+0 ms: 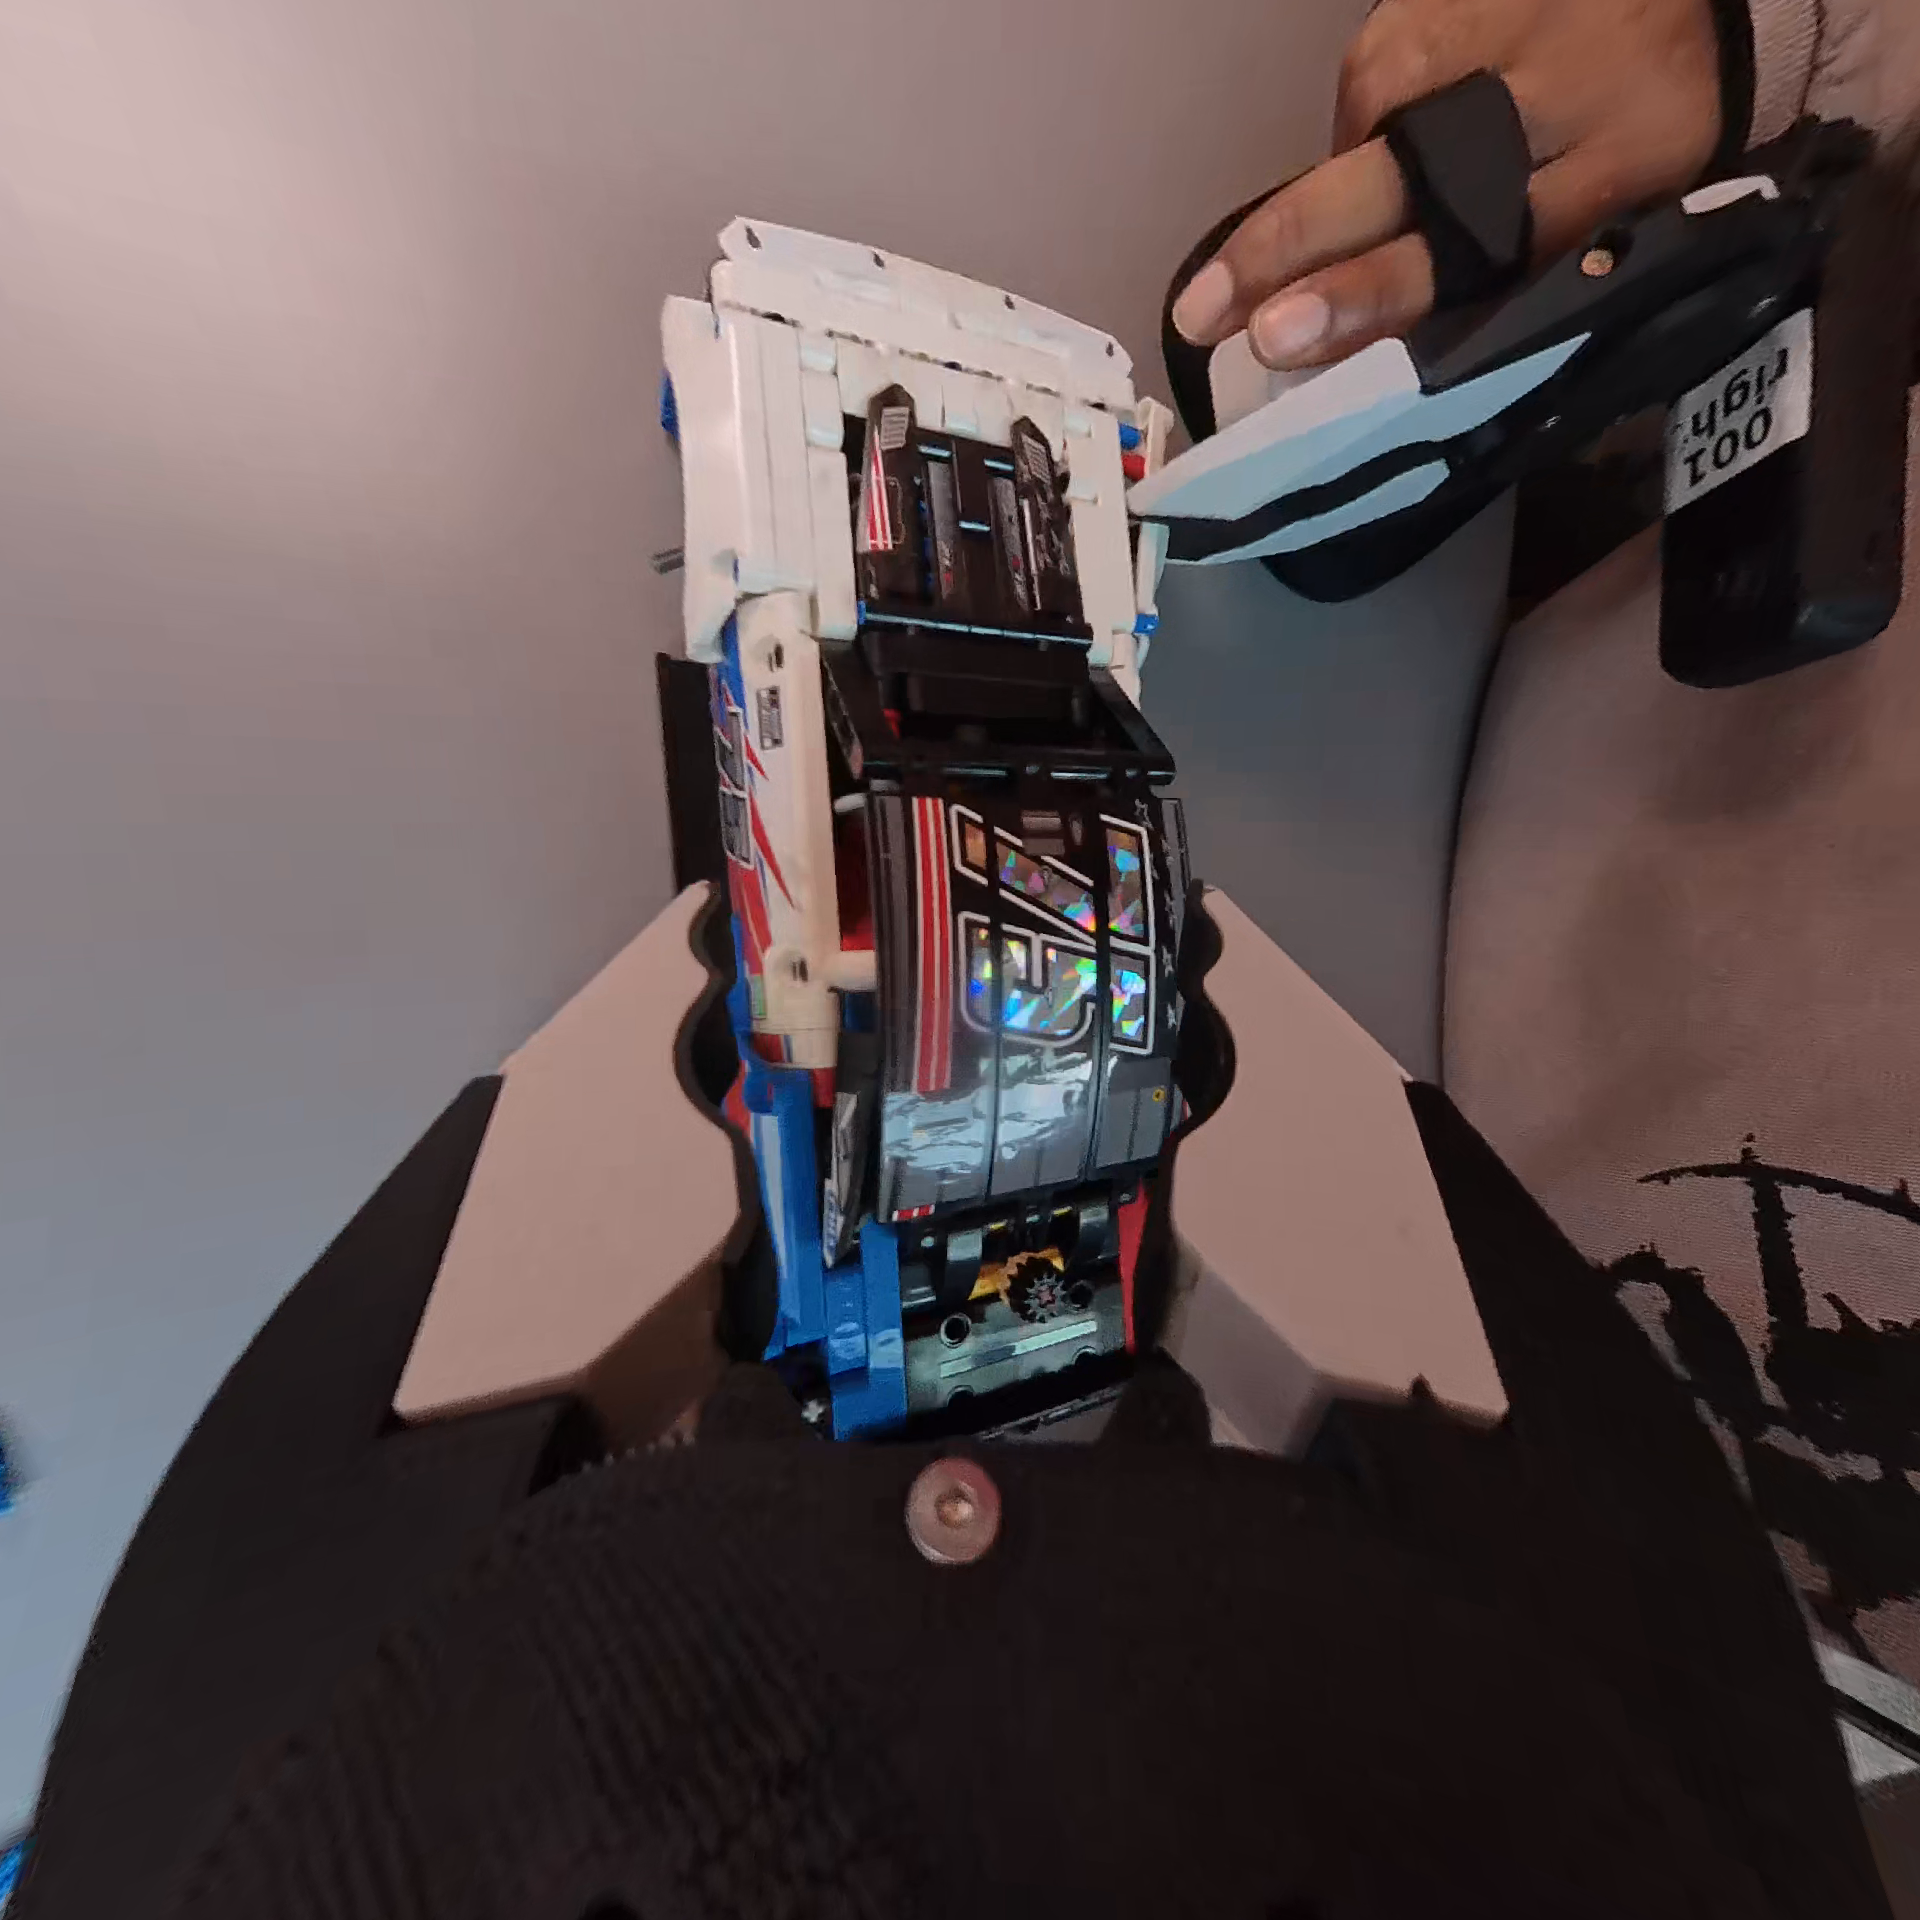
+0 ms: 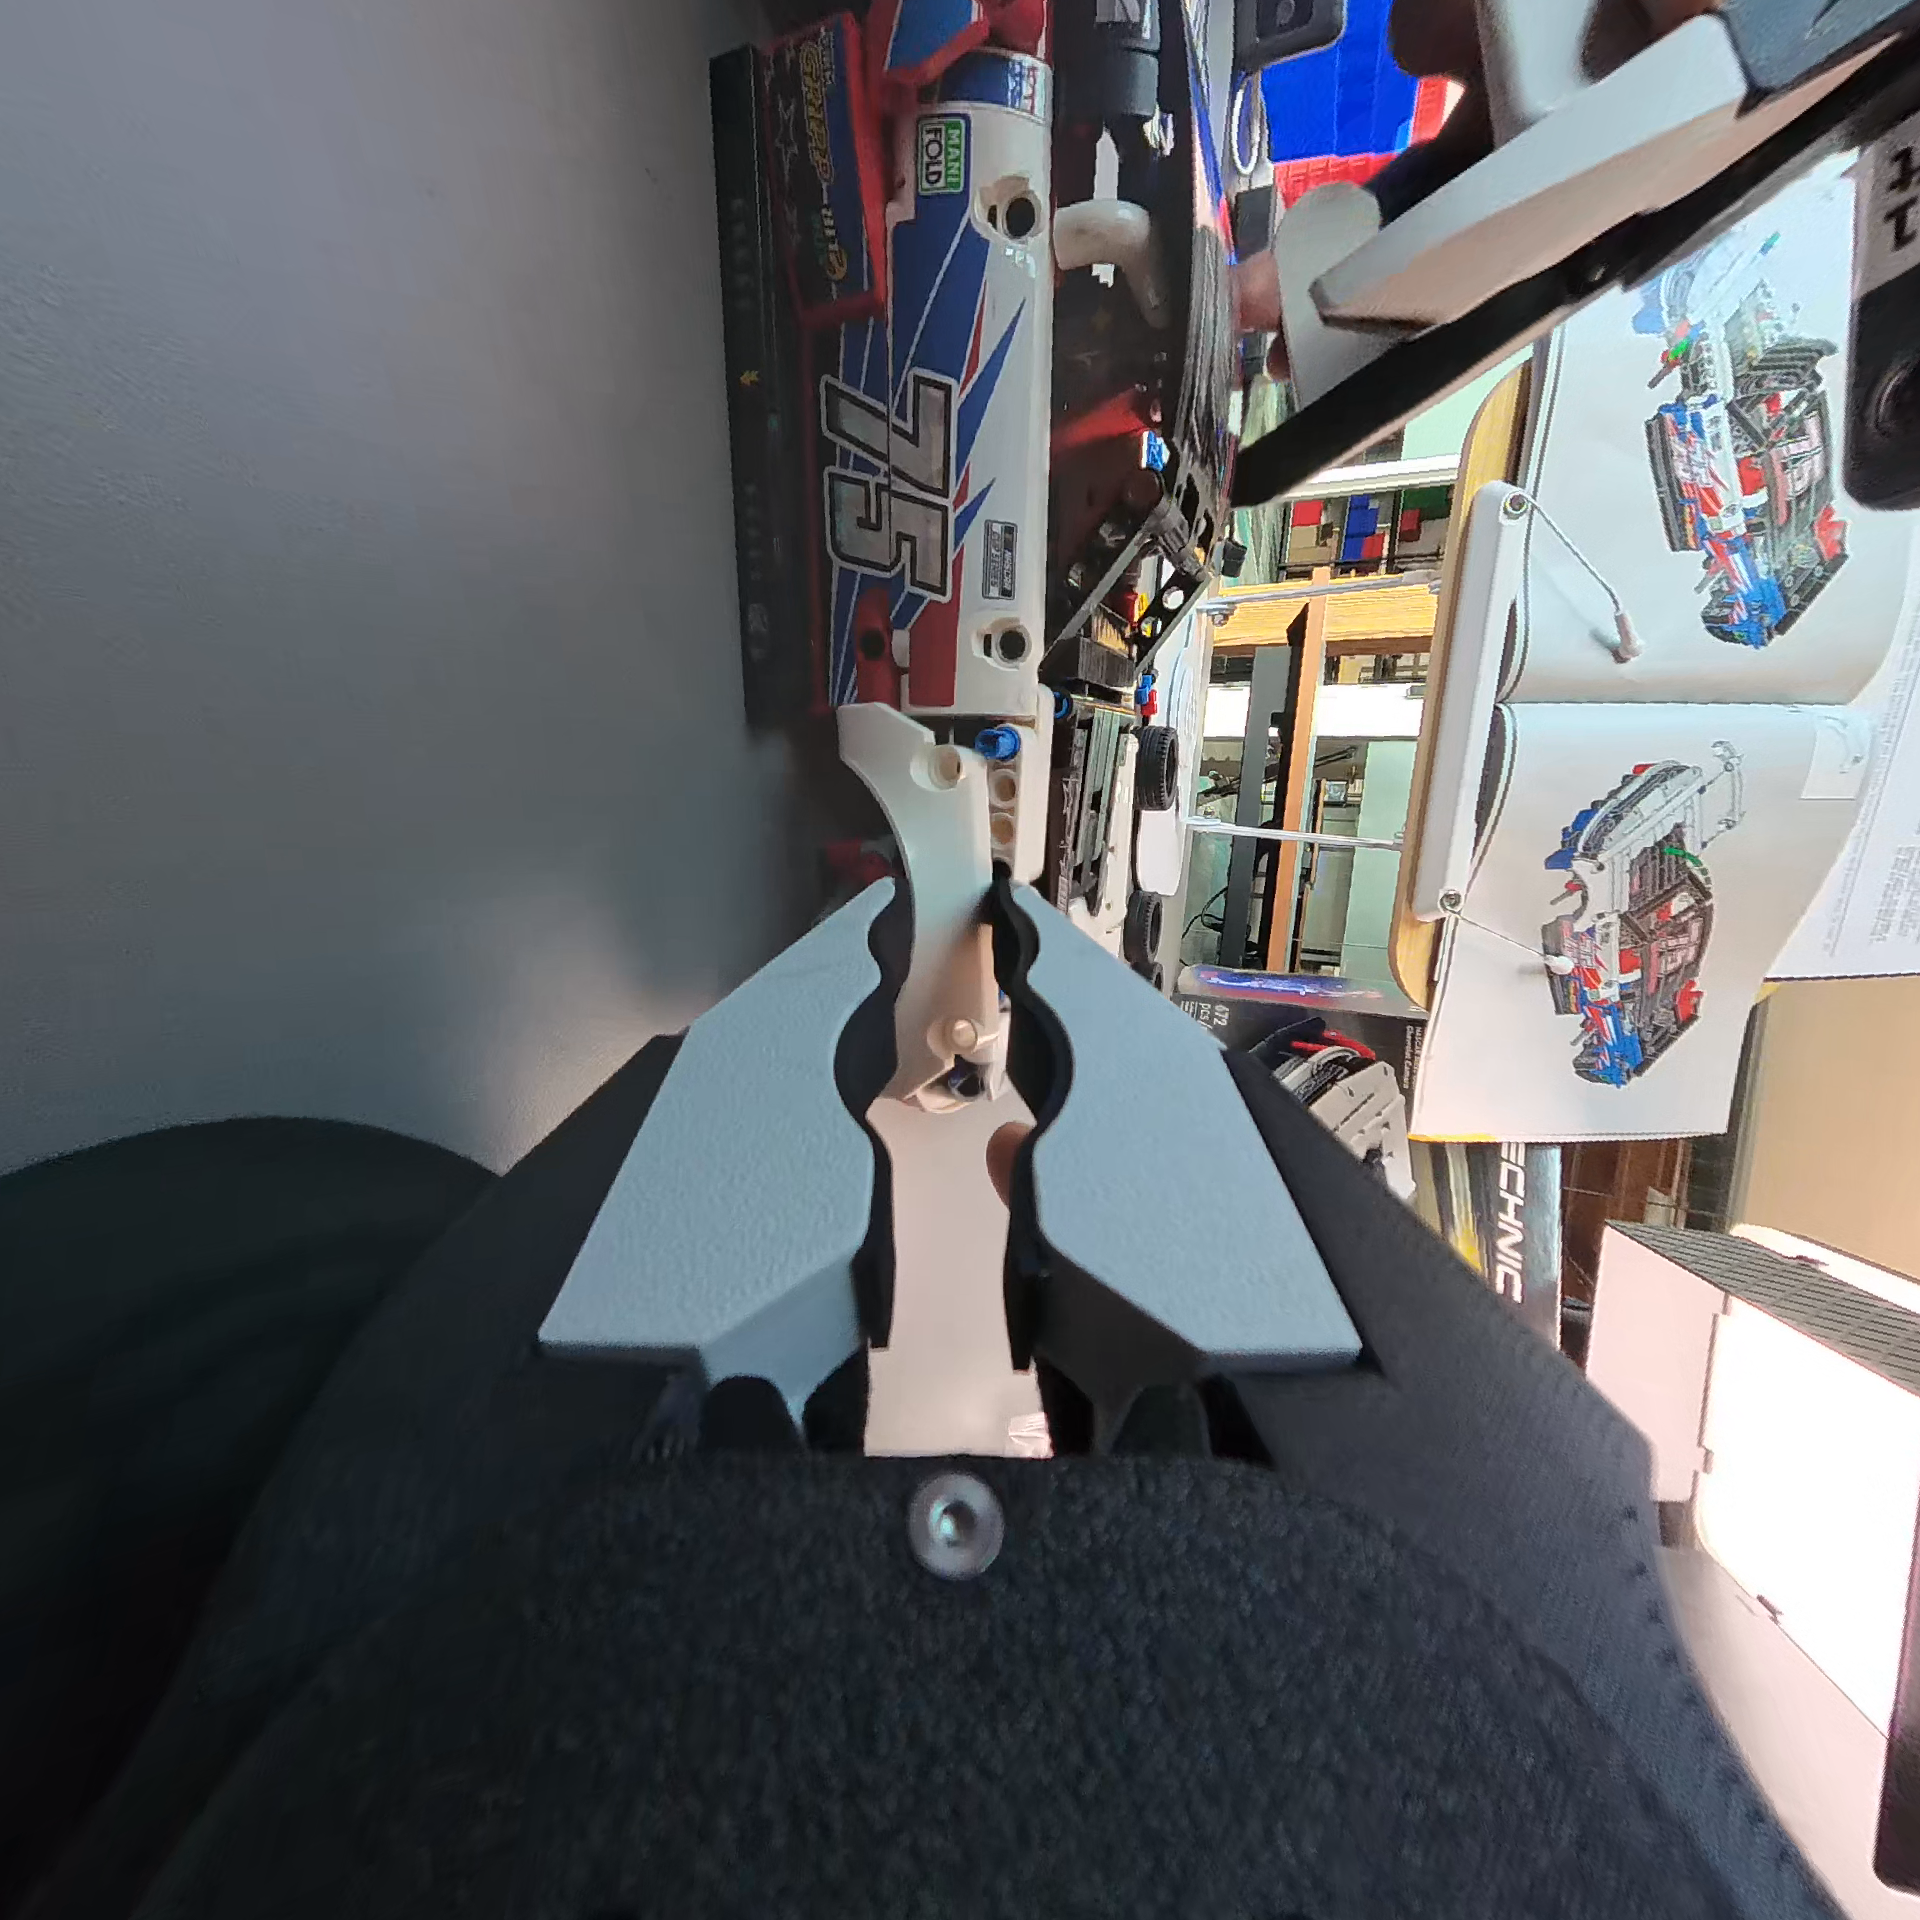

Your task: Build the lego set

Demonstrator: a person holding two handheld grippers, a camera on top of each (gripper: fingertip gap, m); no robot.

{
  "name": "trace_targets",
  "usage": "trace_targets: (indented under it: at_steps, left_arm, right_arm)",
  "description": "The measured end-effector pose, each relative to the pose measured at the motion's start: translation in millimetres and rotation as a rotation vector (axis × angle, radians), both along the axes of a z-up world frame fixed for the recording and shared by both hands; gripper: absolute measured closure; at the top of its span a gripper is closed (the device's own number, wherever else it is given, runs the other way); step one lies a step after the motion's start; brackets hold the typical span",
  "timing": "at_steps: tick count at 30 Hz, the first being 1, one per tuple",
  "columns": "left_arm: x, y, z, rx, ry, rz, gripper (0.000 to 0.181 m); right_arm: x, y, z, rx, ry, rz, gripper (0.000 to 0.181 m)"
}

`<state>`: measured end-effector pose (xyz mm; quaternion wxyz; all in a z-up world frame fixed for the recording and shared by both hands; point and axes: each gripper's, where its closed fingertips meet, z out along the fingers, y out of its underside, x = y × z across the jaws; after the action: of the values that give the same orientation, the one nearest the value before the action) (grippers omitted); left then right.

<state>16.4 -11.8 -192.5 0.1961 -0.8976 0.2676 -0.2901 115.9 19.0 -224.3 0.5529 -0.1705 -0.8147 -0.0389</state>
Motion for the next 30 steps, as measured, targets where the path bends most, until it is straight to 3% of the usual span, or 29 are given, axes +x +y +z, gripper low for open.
trace_targets:
  at_steps: [12, 30]
  left_arm:
    - [20, 7, -16, -0.044, 0.065, -0.174, 0.091]
    - [18, 7, -18, -0.052, 0.094, -0.208, 0.096]
  right_arm:
    - [-2, -6, 1, -0.087, -0.007, 0.063, 0.168]
    - [1, -6, 6, -0.207, 0.019, 0.155, 0.172]
